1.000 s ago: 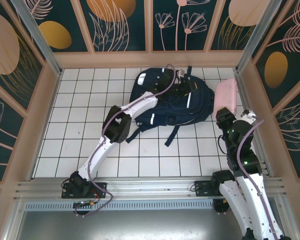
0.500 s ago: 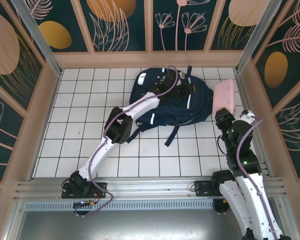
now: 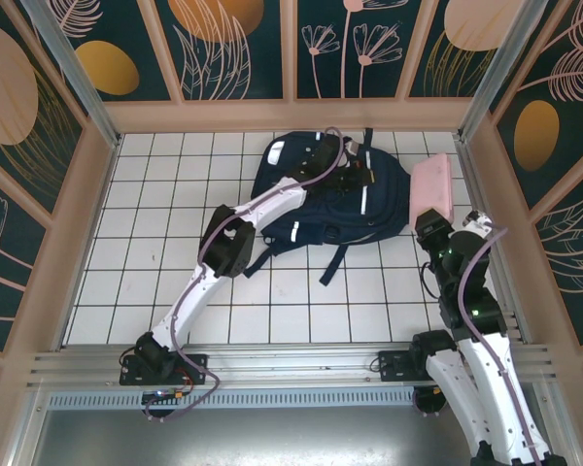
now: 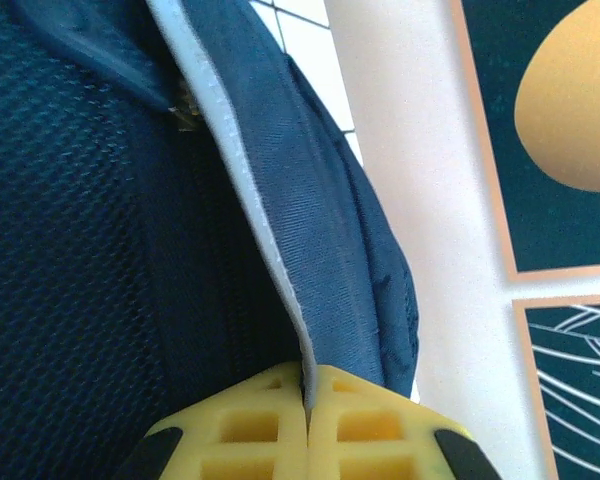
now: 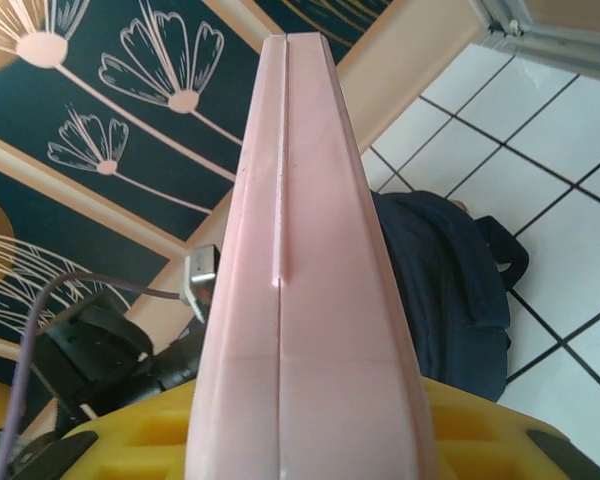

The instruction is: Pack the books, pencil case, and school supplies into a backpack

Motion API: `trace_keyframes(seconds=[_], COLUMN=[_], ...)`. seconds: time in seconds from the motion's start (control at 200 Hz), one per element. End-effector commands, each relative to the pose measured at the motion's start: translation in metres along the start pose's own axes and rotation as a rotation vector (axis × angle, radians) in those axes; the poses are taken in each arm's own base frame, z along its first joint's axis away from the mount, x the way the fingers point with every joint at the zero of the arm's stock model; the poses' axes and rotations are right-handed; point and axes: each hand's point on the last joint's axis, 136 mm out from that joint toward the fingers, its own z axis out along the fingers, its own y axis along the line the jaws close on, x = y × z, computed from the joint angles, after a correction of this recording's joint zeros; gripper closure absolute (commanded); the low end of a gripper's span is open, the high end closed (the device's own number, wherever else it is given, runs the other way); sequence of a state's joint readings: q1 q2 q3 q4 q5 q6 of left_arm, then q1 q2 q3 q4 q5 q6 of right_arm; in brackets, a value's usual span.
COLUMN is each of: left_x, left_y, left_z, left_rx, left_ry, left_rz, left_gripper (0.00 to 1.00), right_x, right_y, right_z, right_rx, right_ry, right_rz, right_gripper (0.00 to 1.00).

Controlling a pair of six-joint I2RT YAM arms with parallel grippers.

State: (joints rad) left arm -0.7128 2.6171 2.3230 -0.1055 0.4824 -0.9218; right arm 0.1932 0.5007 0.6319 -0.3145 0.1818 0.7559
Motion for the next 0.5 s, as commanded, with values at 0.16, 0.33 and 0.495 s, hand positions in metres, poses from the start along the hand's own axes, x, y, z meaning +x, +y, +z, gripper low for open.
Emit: trace_keyframes(seconds=[0.16, 0.33, 0.495], left_x=[-0.056, -0.053, -0.051], left_y=[-0.074, -0.097, -0.117], left_z=[-0.161, -0.23, -0.283], left_rx=[0.045, 0.044, 0.03], left_ry=[-0.13, -0.125, -0.152], left_rz=[0.126, 0.138, 0.186], left_gripper=[1.0, 1.0, 1.0], right_x=[-0.007, -0.001, 0.028], right_y=[0.018, 0.018, 0.027], right_z=[0.006, 0.008, 0.014], right_rx=[-0.04, -0.053, -0.165], right_ry=[0.007, 0.031, 0.147], right_rz=[-0.041, -0.027, -0.026], right_gripper=[0.65, 0.65, 0.65])
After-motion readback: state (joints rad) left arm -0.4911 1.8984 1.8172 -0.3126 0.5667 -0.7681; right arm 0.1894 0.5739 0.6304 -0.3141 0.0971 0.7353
